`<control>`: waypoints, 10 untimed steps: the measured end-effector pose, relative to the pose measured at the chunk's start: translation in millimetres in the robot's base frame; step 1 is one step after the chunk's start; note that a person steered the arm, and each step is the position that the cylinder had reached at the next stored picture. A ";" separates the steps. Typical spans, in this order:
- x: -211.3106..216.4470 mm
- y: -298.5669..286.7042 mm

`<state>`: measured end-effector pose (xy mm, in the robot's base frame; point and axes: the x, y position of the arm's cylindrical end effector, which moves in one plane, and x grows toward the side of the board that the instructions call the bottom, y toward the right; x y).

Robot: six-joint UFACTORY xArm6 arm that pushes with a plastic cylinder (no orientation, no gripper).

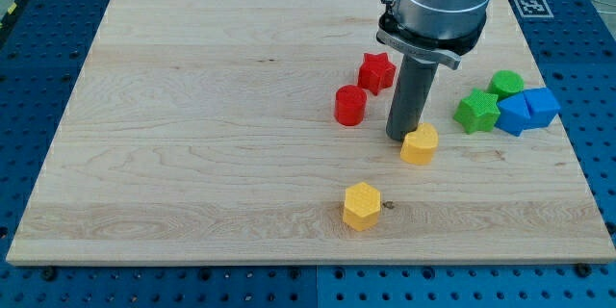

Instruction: Slide the yellow heart into the yellow hexagon

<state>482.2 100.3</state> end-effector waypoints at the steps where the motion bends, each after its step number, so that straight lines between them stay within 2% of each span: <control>1: 1.9 -5.0; 2: -18.8 6.4; 5: 12.6 17.7; 7: 6.9 52.9; 9: 32.3 53.4; 10: 58.0 56.3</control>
<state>540.2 156.6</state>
